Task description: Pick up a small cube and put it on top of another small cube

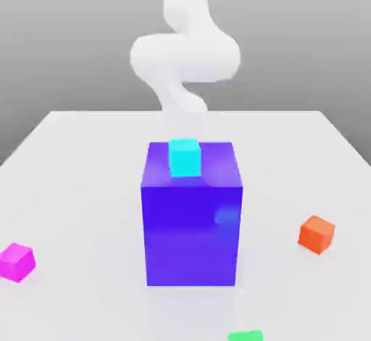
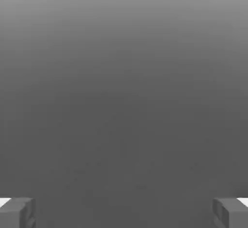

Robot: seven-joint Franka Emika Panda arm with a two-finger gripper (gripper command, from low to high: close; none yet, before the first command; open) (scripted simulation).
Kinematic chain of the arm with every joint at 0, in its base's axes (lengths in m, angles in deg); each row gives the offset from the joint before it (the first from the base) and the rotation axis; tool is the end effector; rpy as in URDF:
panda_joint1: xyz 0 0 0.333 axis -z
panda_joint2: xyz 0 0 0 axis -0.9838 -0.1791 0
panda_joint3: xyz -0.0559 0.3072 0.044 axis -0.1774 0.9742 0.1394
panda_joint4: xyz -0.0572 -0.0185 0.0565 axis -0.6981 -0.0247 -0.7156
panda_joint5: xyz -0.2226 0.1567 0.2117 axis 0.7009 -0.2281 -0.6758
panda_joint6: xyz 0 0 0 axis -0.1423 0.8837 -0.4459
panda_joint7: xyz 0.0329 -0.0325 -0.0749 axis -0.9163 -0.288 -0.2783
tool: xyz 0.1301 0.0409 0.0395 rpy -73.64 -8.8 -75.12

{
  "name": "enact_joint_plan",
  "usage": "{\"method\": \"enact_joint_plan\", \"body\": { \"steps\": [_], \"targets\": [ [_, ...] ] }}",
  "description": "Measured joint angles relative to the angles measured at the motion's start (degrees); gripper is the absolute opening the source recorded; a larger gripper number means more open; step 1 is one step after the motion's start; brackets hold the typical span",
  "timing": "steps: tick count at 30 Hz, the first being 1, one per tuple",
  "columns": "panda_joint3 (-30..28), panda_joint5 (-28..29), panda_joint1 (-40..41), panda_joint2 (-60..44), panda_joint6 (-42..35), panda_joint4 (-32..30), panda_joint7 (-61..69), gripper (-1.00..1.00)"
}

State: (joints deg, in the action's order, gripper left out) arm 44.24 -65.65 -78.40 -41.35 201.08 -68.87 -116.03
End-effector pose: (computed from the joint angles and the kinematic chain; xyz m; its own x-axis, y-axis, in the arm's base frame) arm 0.3544 -0.0255 0.6492 0.4962 -0.7291 0.4714 -0.5564 -0.6838 -0.4720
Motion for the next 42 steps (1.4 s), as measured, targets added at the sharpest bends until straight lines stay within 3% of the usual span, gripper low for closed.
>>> {"method": "enact_joint_plan", "body": {
  "steps": [11,19,25,30,31,38,42],
  "targets": [
    [-11.28,1.05,5.4,-22.81,9.62,-4.17,8.26,0.0],
    [-18.65,-4.93,11.32,-39.83,16.43,-7.13,18.98,0.0],
    [-18.33,-12.26,18.75,-53.03,21.17,-9.2,29.06,0.0],
    [-12.74,-19.34,24.66,-63.52,27.9,-7.71,35.32,0.0],
    [-11.43,-20.58,25.71,-65.39,29.33,-7.26,36.31,-1.0],
    [-11.1,-20.77,26.02,-65.77,29.54,-7.17,36.44,-1.0],
    [-15.14,-15.5,23.09,-58.91,24.51,-8.88,32.48,-1.0]
  ]
}}
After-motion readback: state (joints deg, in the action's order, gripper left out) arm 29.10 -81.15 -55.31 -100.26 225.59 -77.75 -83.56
